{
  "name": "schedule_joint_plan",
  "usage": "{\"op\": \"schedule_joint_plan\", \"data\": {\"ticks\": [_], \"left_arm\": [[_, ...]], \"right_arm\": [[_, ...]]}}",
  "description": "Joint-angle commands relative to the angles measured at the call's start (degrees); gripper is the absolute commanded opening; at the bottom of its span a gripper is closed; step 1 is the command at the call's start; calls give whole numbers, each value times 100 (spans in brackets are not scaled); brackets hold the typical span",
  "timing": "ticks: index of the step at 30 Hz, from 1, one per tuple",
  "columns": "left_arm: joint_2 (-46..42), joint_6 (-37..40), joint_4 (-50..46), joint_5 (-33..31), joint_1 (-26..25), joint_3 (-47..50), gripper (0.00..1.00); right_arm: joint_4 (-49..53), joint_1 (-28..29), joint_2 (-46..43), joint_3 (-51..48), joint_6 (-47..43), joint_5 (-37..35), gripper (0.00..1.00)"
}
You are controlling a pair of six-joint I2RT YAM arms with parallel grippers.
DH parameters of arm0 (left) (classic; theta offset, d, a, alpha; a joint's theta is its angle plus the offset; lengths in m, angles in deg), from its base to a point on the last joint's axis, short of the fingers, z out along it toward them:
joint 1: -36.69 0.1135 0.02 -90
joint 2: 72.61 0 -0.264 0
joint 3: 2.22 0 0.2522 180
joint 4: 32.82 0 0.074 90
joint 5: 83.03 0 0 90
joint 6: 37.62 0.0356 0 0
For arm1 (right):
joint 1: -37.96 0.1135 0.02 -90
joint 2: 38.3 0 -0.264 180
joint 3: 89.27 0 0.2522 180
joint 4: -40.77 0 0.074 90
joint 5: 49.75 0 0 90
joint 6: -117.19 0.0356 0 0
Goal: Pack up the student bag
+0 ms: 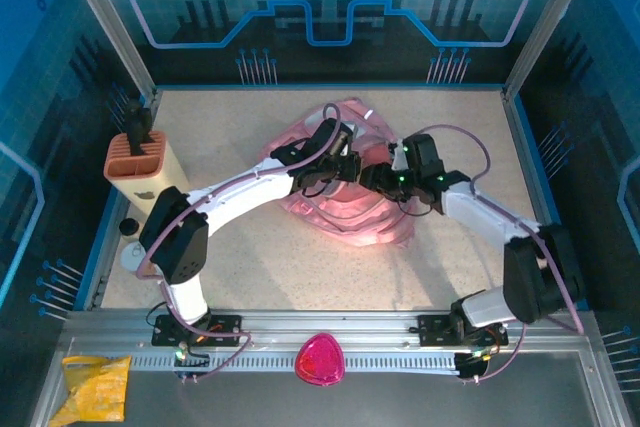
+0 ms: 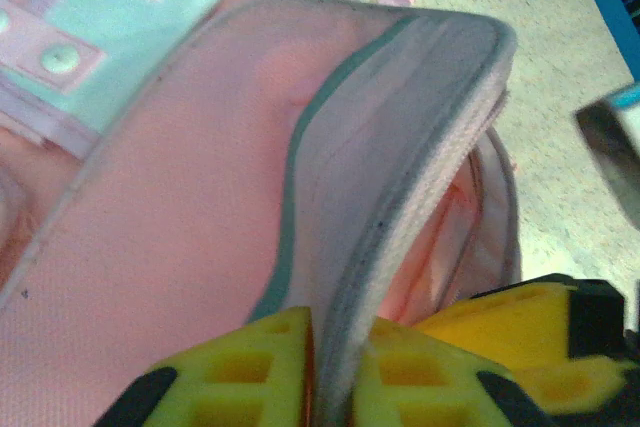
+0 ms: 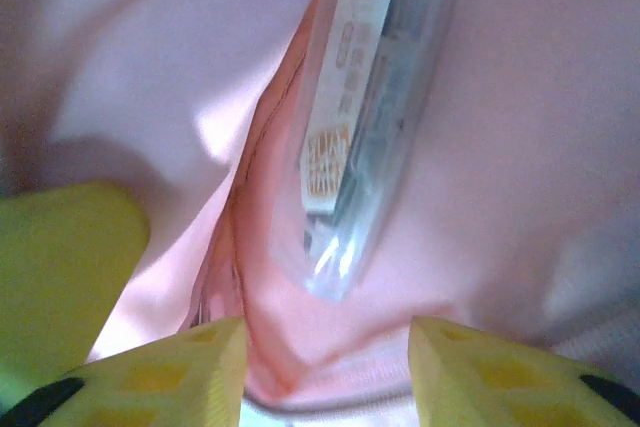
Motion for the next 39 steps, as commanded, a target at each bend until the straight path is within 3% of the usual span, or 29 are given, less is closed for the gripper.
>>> {"op": "schedule_joint_plan", "data": {"ticks": [1,4,8,12,16,23,32,39], "left_arm": [[-250,-134,-90,566,43,26,27],[-757,-249,318,676,116,758,45],[-1316,-875,767,912,555,1694,60],[-1375,-1646,1238,1133,1024,2353,64],[-1006,-2152,1754,1426,1169,2570,67],[-443,-2613,2509,1601,1062,2658,62],[-355,-3049,2681,1420,697,2634,38],[-353,-3755,3050,1195,492,2779,31]], "right_arm": [[532,-42,-563,-338,-390,-420,51],[901,-31,-961,-536,-508,-733,53],[1110,139,-1353,-709,-541,-1021,55],[1179,480,-1423,-736,-510,-1331,57],[1178,813,-1276,-652,-493,-1495,58],[1217,1495,-1137,-612,-273,-2174,61],[1255,1649,-1068,-626,-109,-2671,54],[855,2007,-555,-464,139,-3127,54]]}}
